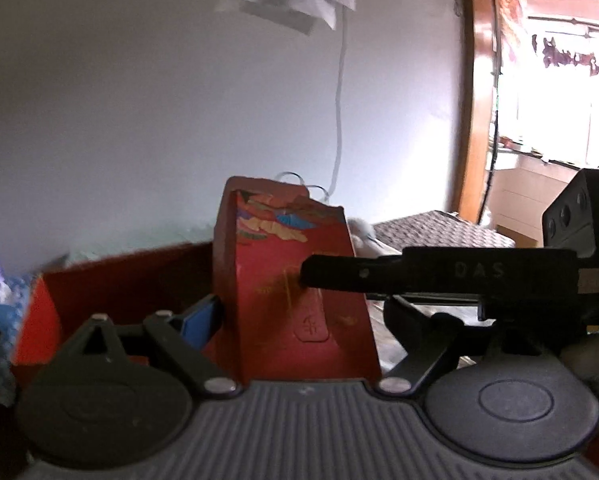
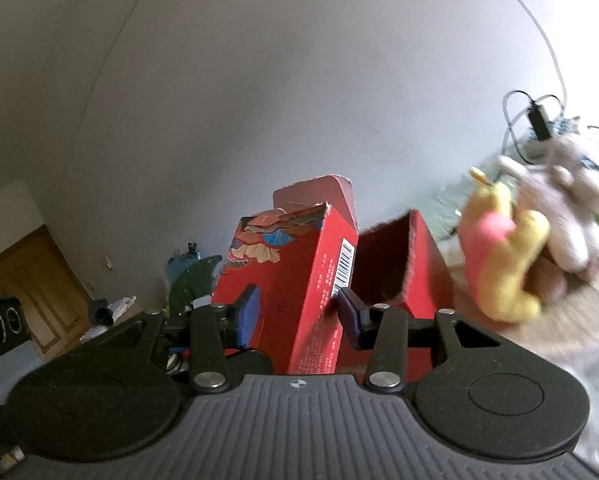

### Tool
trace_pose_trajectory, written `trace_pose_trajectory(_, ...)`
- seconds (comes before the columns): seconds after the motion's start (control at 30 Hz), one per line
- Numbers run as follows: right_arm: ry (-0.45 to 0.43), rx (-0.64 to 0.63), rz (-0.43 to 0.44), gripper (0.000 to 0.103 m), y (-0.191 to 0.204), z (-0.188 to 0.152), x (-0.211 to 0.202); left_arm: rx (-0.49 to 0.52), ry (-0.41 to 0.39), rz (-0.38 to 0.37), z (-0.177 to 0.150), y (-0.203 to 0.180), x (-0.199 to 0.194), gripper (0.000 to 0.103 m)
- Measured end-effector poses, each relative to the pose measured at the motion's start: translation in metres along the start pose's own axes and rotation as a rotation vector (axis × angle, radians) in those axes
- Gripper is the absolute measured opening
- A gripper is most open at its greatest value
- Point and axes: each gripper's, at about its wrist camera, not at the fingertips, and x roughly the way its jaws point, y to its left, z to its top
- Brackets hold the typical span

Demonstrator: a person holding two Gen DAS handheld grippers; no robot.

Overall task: Organize objects
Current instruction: 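Lift the paper box with the right tool and lower it into the red box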

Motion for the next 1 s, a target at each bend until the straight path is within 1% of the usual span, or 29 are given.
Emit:
trace_pose_trajectory(0.07, 0.007, -0.022, 0.008, 0.046, 0.004, 0.009, 0.017, -0.010, 0.000, 0.019, 0.009, 0.012, 0.004, 0.086)
trace_pose_trajectory(0.17, 0.030, -0.020, 0.023, 0.046, 0.006, 0.022, 0.044, -0.025, 0.003, 0.049, 0.022, 0.030, 0.012, 0.086)
trace_pose_trajectory(0.2, 0.041, -0.020, 0.032, 0.046, 0.006, 0.027, 0.055, -0.027, 0.002, 0.065, 0.025, 0.035, 0.014, 0.083)
trace_pose_trajectory(0.27, 0.061, -0.024, 0.048, 0.046, 0.005, 0.034, 0.077, -0.026, 0.001, 0.103, 0.031, 0.045, 0.019, 0.083)
trace_pose_trajectory(0.43, 0.124, -0.009, 0.058, 0.046, -0.002, 0.038, 0.129, -0.062, 0.045, 0.156, 0.039, 0.076, 0.039, 0.082)
trace_pose_trajectory(0.47, 0.138, -0.009, 0.055, 0.046, -0.004, 0.038, 0.139, -0.072, 0.060, 0.120, 0.037, 0.081, 0.042, 0.082)
trace_pose_trajectory(0.67, 0.235, -0.049, 0.026, 0.045, -0.012, 0.025, 0.191, -0.109, 0.145, 0.183, 0.025, 0.107, 0.080, 0.081)
trace_pose_trajectory(0.8, 0.296, -0.075, -0.001, 0.046, -0.014, 0.013, 0.211, -0.147, 0.207, 0.205, 0.014, 0.126, 0.099, 0.081)
trace_pose_trajectory(0.9, 0.349, -0.067, -0.023, 0.046, -0.017, 0.009, 0.219, -0.193, 0.259, 0.177, 0.008, 0.138, 0.112, 0.081)
trace_pose_trajectory(1.0, 0.412, -0.050, -0.030, 0.046, -0.021, 0.008, 0.221, -0.221, 0.290, 0.153, 0.001, 0.144, 0.119, 0.081)
